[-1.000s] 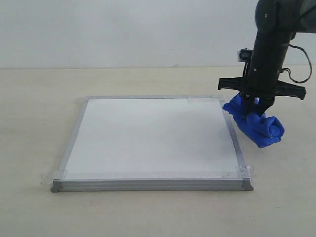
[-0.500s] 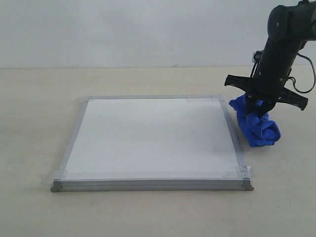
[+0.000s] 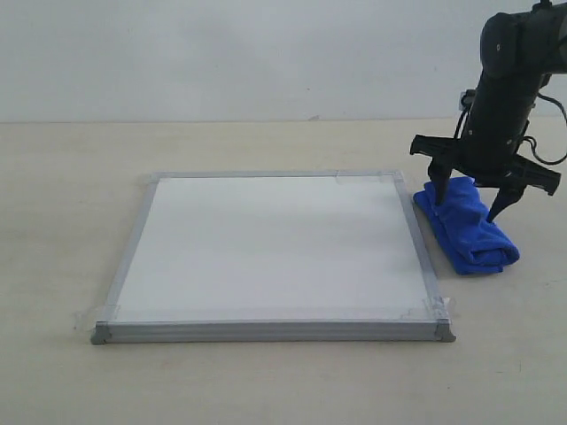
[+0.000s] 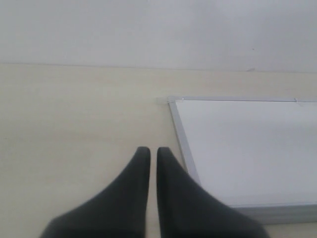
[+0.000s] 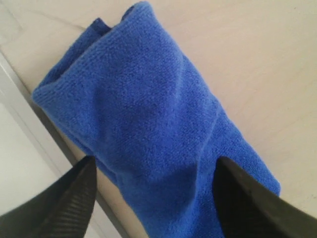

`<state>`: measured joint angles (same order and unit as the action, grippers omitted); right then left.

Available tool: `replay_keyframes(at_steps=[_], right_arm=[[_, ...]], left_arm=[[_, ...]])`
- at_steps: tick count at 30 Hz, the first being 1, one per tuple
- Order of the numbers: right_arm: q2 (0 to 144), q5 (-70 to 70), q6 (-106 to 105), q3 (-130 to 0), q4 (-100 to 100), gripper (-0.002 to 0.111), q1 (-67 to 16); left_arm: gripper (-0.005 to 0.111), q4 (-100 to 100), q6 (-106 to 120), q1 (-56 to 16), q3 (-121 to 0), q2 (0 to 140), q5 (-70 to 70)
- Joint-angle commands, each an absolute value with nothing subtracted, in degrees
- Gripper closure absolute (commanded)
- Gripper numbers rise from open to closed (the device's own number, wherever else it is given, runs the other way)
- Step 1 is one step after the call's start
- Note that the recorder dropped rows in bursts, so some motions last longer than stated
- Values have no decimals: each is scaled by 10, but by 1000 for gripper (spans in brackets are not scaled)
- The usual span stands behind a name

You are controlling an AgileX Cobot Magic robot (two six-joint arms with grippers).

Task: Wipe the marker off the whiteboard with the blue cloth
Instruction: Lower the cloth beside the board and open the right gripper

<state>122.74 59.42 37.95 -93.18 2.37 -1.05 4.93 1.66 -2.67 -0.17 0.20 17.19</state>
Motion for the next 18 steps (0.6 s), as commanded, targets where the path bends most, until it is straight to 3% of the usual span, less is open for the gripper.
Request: replay_keyframes(at_steps=[1, 8, 10, 16, 18], right_arm=[[1229, 619, 376, -932, 47, 49, -5], [1256, 619, 335, -932, 45, 51, -5], [1260, 619, 323, -932, 44, 60, -5], [1273, 625, 309, -932, 44, 106, -5], [1275, 630, 310, -932, 37, 108, -5]], left_arm=[[102, 49, 18, -25, 0, 0, 168], [102, 49, 18, -25, 0, 0, 168], [102, 49, 18, -25, 0, 0, 168], [102, 49, 18, -25, 0, 0, 168], [102, 49, 18, -25, 0, 0, 168]])
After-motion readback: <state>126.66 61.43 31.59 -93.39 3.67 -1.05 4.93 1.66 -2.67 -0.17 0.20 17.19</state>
